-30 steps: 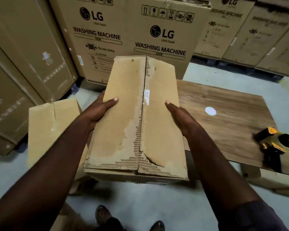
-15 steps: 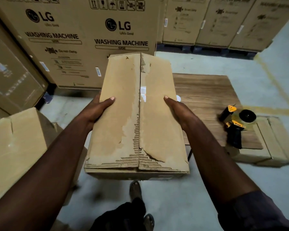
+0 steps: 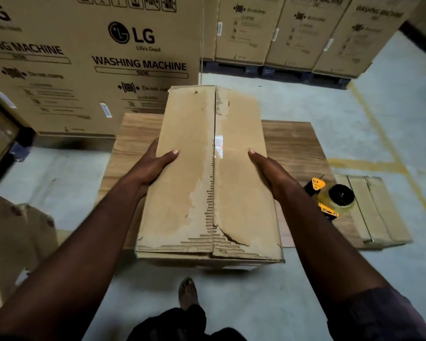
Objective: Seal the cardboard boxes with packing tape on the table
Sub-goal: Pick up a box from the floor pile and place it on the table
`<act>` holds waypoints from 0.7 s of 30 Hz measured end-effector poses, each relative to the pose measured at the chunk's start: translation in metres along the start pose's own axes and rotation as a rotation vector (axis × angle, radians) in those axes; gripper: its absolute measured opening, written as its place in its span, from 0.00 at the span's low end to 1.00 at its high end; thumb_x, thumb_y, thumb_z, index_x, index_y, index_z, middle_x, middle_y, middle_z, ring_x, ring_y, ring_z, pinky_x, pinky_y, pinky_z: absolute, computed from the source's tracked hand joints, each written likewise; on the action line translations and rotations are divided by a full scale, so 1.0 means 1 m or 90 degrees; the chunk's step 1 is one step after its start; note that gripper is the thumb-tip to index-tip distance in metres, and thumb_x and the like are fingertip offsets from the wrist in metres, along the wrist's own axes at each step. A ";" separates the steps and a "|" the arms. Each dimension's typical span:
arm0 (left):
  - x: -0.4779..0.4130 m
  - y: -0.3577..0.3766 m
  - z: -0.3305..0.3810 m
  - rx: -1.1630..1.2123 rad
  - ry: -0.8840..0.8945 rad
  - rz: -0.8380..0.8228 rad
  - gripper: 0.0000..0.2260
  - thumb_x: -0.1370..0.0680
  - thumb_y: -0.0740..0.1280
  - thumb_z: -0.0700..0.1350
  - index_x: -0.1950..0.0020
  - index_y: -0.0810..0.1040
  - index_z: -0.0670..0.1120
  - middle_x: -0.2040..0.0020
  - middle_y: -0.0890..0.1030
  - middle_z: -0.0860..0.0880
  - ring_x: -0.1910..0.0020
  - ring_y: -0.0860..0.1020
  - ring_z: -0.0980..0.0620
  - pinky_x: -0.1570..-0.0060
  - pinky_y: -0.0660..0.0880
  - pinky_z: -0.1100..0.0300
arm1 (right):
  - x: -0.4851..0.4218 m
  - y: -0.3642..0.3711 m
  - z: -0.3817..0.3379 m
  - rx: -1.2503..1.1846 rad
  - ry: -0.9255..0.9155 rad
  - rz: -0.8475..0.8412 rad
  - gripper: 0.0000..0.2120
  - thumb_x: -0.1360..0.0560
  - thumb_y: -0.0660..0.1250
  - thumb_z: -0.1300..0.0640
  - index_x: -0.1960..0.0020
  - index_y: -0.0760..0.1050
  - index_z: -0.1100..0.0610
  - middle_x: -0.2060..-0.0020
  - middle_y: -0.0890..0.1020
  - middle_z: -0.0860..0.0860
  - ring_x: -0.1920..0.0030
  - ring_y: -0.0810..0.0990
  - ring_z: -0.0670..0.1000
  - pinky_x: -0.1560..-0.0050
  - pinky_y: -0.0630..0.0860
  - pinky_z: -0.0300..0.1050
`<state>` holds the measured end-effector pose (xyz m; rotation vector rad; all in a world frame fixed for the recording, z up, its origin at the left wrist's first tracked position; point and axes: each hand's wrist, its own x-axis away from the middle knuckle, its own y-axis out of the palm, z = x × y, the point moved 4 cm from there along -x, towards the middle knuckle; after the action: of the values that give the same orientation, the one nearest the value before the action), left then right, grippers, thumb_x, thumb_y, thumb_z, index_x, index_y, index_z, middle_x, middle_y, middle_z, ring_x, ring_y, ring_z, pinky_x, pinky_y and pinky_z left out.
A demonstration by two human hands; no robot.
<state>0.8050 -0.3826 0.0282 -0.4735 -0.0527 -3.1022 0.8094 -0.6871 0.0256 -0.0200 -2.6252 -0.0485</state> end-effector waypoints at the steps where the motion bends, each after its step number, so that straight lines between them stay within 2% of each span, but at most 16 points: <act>1: -0.010 0.007 0.001 -0.002 -0.004 -0.007 0.23 0.20 0.70 0.46 0.26 0.68 0.54 0.40 0.82 0.50 0.45 0.84 0.50 0.58 0.81 0.58 | -0.007 -0.007 -0.001 -0.004 0.004 0.008 0.18 0.21 0.69 0.47 0.39 0.81 0.58 0.48 0.87 0.54 0.48 0.86 0.53 0.52 0.82 0.44; 8: -0.054 0.041 0.003 -0.044 0.011 -0.001 0.21 0.21 0.72 0.46 0.30 0.73 0.56 0.42 0.84 0.52 0.45 0.83 0.52 0.50 0.81 0.56 | -0.039 -0.046 -0.002 -0.020 -0.003 0.076 0.19 0.22 0.71 0.47 0.37 0.80 0.59 0.50 0.87 0.53 0.50 0.87 0.52 0.53 0.82 0.44; 11: -0.063 0.047 0.005 -0.126 0.041 0.018 0.22 0.22 0.72 0.47 0.29 0.74 0.55 0.41 0.83 0.54 0.45 0.83 0.55 0.44 0.79 0.55 | -0.047 -0.053 -0.005 0.008 -0.066 0.124 0.17 0.23 0.72 0.49 0.39 0.81 0.57 0.49 0.87 0.51 0.49 0.87 0.51 0.45 0.83 0.49; 13: -0.065 0.046 0.009 -0.233 0.064 0.073 0.23 0.22 0.72 0.49 0.28 0.73 0.54 0.39 0.81 0.55 0.44 0.80 0.54 0.43 0.76 0.57 | -0.047 -0.053 -0.011 0.122 -0.159 0.186 0.18 0.24 0.72 0.49 0.37 0.79 0.54 0.45 0.86 0.50 0.46 0.84 0.49 0.41 0.80 0.46; 15: -0.060 0.047 0.007 -0.409 0.088 0.152 0.25 0.21 0.70 0.51 0.25 0.70 0.49 0.32 0.76 0.51 0.36 0.75 0.50 0.38 0.71 0.56 | -0.041 -0.046 -0.021 0.336 -0.311 0.242 0.24 0.24 0.69 0.52 0.30 0.74 0.57 0.34 0.79 0.54 0.35 0.77 0.52 0.35 0.72 0.42; 17: -0.042 0.063 -0.001 -0.586 0.106 0.172 0.27 0.18 0.64 0.49 0.21 0.63 0.45 0.21 0.63 0.44 0.23 0.63 0.44 0.26 0.61 0.52 | -0.032 -0.034 -0.023 0.543 -0.433 0.198 0.27 0.23 0.65 0.52 0.25 0.69 0.58 0.25 0.70 0.56 0.25 0.66 0.56 0.26 0.64 0.51; 18: -0.025 0.076 -0.007 -0.660 0.108 0.162 0.26 0.17 0.61 0.48 0.20 0.60 0.45 0.19 0.57 0.44 0.21 0.58 0.44 0.24 0.55 0.49 | -0.027 -0.028 -0.021 0.624 -0.456 0.146 0.25 0.22 0.63 0.51 0.26 0.69 0.56 0.23 0.67 0.55 0.23 0.62 0.56 0.24 0.60 0.57; 19: -0.006 0.089 -0.014 -0.721 0.117 0.145 0.26 0.17 0.58 0.48 0.19 0.59 0.45 0.18 0.55 0.46 0.20 0.54 0.46 0.23 0.51 0.47 | -0.023 -0.024 -0.015 0.694 -0.448 0.095 0.24 0.20 0.60 0.49 0.25 0.68 0.55 0.22 0.64 0.54 0.21 0.58 0.56 0.23 0.56 0.61; 21: 0.036 0.110 -0.026 -0.792 0.151 0.114 0.26 0.17 0.53 0.50 0.19 0.59 0.45 0.18 0.55 0.47 0.19 0.54 0.47 0.23 0.48 0.46 | -0.016 -0.023 -0.004 0.781 -0.412 0.034 0.27 0.18 0.55 0.46 0.21 0.61 0.54 0.19 0.56 0.54 0.19 0.50 0.56 0.22 0.47 0.65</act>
<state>0.7639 -0.4935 0.0181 -0.0448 1.8031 -2.5774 0.8245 -0.7100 0.0204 0.3646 -2.7612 1.8026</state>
